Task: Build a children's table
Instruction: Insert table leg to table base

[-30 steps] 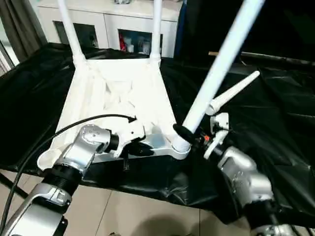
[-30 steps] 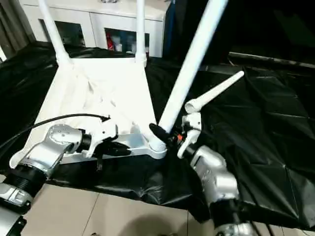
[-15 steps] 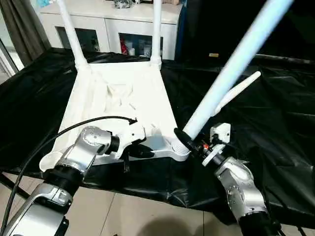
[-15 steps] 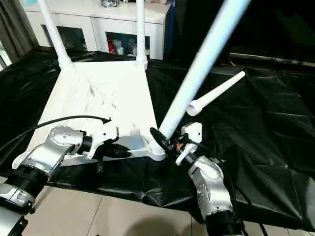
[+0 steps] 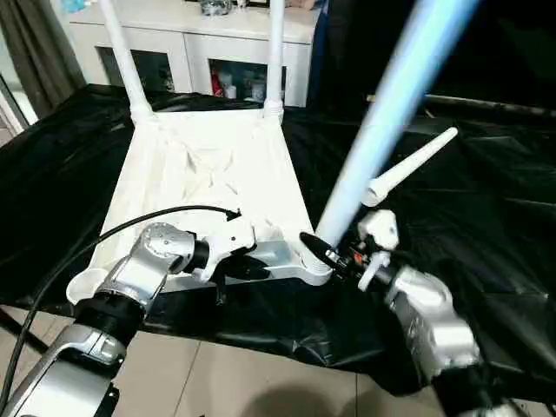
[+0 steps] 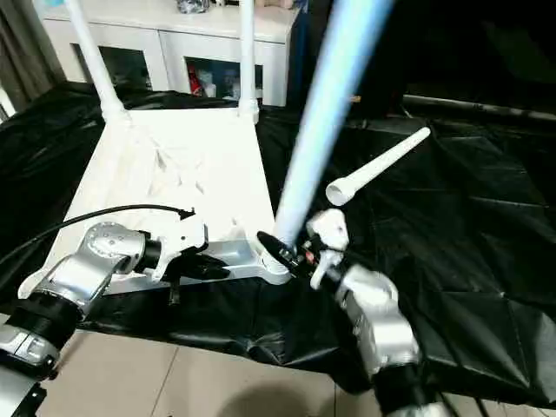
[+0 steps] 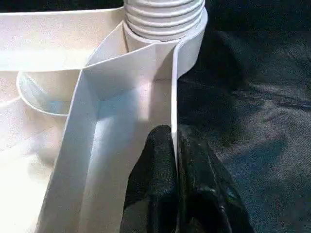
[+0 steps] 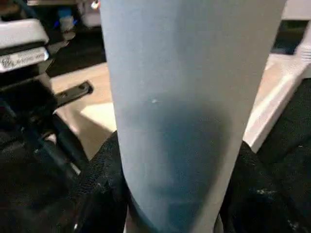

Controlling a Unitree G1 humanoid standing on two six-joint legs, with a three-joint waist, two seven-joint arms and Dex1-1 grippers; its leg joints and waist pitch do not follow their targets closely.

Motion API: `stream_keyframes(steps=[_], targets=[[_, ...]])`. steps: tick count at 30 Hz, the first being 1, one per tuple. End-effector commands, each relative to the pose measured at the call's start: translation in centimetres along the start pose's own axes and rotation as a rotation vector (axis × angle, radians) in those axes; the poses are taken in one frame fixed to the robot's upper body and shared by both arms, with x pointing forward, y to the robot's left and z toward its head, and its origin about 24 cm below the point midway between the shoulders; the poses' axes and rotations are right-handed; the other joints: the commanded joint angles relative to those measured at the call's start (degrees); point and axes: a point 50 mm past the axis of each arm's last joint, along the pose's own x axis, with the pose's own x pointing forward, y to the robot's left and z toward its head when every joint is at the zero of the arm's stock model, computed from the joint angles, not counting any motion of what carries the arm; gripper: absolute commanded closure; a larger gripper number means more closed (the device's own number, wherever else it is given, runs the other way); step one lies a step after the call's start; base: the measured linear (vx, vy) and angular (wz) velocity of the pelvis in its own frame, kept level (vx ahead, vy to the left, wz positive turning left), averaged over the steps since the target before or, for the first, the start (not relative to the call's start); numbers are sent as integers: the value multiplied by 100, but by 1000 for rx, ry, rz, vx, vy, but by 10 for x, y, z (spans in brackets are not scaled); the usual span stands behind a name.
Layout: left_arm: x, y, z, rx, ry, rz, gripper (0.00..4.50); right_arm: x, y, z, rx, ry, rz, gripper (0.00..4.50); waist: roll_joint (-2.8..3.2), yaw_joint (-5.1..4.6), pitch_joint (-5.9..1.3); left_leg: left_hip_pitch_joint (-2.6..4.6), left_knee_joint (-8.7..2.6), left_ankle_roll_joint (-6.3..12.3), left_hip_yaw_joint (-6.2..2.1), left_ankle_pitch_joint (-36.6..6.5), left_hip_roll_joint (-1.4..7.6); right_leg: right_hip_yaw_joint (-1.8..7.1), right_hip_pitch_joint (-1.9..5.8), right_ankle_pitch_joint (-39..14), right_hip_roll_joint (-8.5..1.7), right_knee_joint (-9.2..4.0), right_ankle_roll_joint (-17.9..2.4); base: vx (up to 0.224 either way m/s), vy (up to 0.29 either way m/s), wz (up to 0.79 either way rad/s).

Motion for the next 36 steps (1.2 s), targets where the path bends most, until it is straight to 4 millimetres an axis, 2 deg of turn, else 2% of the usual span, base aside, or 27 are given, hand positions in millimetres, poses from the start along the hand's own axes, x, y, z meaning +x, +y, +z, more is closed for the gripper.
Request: stream_keyframes(steps=[1,4,7,9,15,17,22,24,25,27,29,30,31,32,33,34,35,36], targets=[[-8,6,5,49,6,44,450,2,12,-27,82,144,93,259,18,19,-316,-61,-411,305,-5,-1425,64,273,292,-3089,-416,-622,-238,0,0,0],[-8,5,7,59,-5,24,450,4,9,-25,80,155,129,259,18,-6,-329,-49,-418,291,-5,-1493,85,282,291,-2929,-411,-613,-298,0,0,0],[-8,3,9,72,-21,-13,450,5,8,-23,75,167,175,259,-18,-27,-338,-55,-409,306,1,-1476,81,292,302,-2836,-415,-596,-354,0,0,0],[-8,-4,16,102,-63,-110,450,1,7,-22,66,194,265,259,-23,-22,-349,-64,-403,345,7,-1395,79,304,313,-2794,-418,-579,-382,0,0,0],[-10,-11,21,114,-78,-213,450,-6,7,-26,61,220,347,259,-9,10,-363,-66,-427,356,12,-1225,144,343,320,-2105,-419,-472,-728,0,0,0],[-10,-11,21,115,-81,-215,450,-7,7,-26,60,220,350,259,-18,2,-356,-70,-428,348,16,-1249,136,341,324,-2140,-416,-476,-738,0,0,0],[-9,-7,20,94,-91,-170,450,-6,8,-31,56,226,328,259,-6,0,-337,-40,-431,288,17,-1403,123,333,306,-2548,-421,-538,-617,0,0,0],[-4,3,17,87,-53,-48,450,-3,0,-36,44,241,194,259,-14,0,-325,-30,-428,274,18,-1484,109,320,293,-2752,-420,-570,-550,0,0,0],[-3,5,16,78,-46,-23,450,-2,-3,-37,39,246,157,259,-32,-15,-300,-11,-422,235,17,-1569,91,294,262,-3032,-414,-611,-454,0,0,0],[1,17,16,0,-53,122,450,4,-19,-42,75,255,-110,259,-29,-53,-281,39,-381,118,10,-1769,47,226,204,-3651,-417,-709,-217,-27,-1,-1],[4,21,18,-28,-58,162,450,6,-24,-43,92,256,-193,259,-41,-95,-281,49,-356,47,-15,-1903,20,142,216,-3933,-415,-776,-44,-59,7,-6],[5,23,20,-42,-63,183,450,8,-26,-43,96,254,-237,259,-28,-136,-286,32,-349,52,-38,-2002,23,72,248,-4015,-424,-829,89,0,0,0],[8,25,24,-64,-70,212,450,11,-29,-43,107,251,-309,259,36,-170,-313,31,-373,100,-67,-2096,63,31,297,-3808,-448,-847,95,0,0,0],[8,25,24,-64,-70,212,450,11,-29,-43,107,251,-309,259,60,-209,-301,24,-397,113,-92,-2205,104,-10,309,-3680,-448,-857,56,0,0,0],[11,29,28,-89,-73,254,450,16,-33,-41,129,240,-394,259,115,-272,-281,13,-453,100,-159,-2594,182,-127,371,-3486,-421,-859,73,-59,49,-16],[17,34,35,-133,-78,316,450,23,-37,-39,168,233,-524,259,174,-320,-256,53,-495,118,-197,-3094,266,-224,414,-3322,-397,-861,102,0,0,0],[17,34,35,-133,-78,316,450,23,-37,-39,168,233,-524,259,235,-308,-222,-55,-741,90,-274,-3775,511,-193,597,-2765,-337,-450,6,-62,0,-5],[25,38,44,-174,-87,366,450,30,-41,-37,198,235,-628,259,276,-200,-231,-174,-961,52,-302,-4091,690,-17,728,-2036,-316,114,-139,-63,-25,8]])
